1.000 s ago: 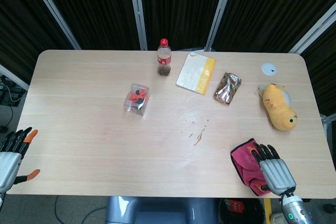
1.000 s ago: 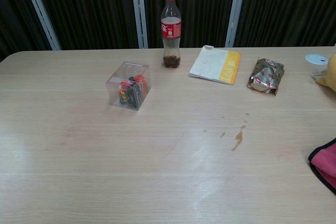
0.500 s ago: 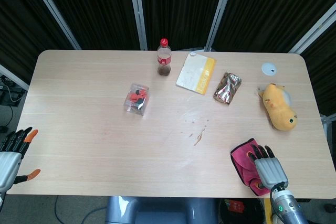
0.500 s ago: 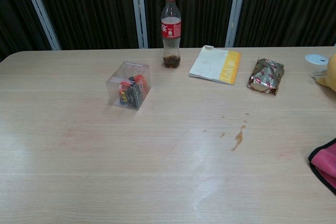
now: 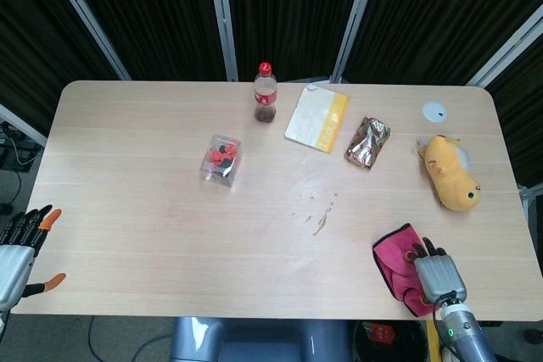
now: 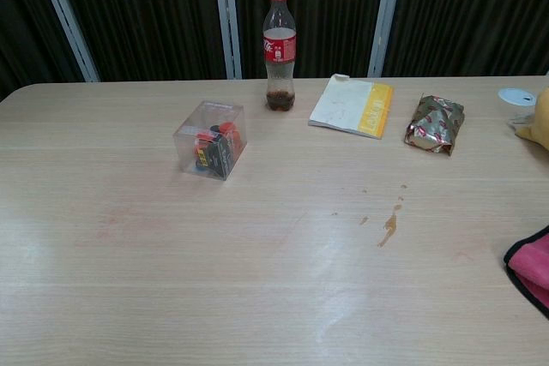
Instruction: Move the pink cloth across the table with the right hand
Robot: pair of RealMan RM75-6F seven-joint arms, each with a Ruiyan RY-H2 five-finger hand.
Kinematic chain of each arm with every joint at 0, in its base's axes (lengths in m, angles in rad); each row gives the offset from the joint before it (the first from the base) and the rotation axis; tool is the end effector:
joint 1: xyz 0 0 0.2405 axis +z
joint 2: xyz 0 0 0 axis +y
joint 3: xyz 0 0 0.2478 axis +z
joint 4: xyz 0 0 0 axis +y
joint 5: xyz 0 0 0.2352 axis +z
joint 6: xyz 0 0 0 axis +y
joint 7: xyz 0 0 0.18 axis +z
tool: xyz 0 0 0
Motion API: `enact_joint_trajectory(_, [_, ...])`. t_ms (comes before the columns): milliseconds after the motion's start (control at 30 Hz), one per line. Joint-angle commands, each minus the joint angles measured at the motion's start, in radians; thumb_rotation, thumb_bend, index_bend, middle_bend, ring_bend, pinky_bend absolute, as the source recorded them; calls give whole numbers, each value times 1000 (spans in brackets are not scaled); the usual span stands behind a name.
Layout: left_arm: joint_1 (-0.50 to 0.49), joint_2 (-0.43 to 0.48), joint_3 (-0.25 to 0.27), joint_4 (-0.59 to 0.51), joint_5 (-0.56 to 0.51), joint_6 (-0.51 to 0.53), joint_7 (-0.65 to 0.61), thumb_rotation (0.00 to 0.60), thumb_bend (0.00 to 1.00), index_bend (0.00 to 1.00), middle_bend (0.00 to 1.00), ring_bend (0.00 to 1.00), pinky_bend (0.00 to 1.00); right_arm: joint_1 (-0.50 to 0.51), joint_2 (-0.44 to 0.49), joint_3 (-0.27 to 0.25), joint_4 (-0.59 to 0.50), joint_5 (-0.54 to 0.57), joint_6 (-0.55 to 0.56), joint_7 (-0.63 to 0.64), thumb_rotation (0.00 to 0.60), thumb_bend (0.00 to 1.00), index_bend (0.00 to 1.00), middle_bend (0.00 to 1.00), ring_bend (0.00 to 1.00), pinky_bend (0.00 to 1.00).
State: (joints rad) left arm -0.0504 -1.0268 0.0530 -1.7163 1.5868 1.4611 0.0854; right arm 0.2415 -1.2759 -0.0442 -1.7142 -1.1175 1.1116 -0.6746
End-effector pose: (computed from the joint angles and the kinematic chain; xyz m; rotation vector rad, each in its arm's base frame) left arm -0.3043 0.1809 0.1249 -1.5314 -0.9262 -0.7877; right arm -0.3147 -0.2121 0.0060 1.7512 -0.9800 0.2771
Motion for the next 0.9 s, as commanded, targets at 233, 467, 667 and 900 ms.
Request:
enact_joint_trajectory(233, [-1,-2,-2,0,-1,-1,-9,600,0,0,0,0,0,10,-41,5,26,-71,27,64,600,306,609,510,419,613])
enact_joint_trajectory(467, [3,-10,-5,7,7,17,-30,600,0,0,0,0,0,33,-106,35,56,-97,35,91,600,329,705,598,509,691])
enact_joint_trajectory(667, [2,-9,-5,7,2,12,-38,600,0,0,0,0,0,65,-173,93,74,-54,36,94,600,334,718,606,517,691])
enact_joint_trajectory(900, [2,-7,-8,-2,-16,5,-36,600,0,0,0,0,0,124,-255,149,114,8,10,57,600,339,719,606,516,691])
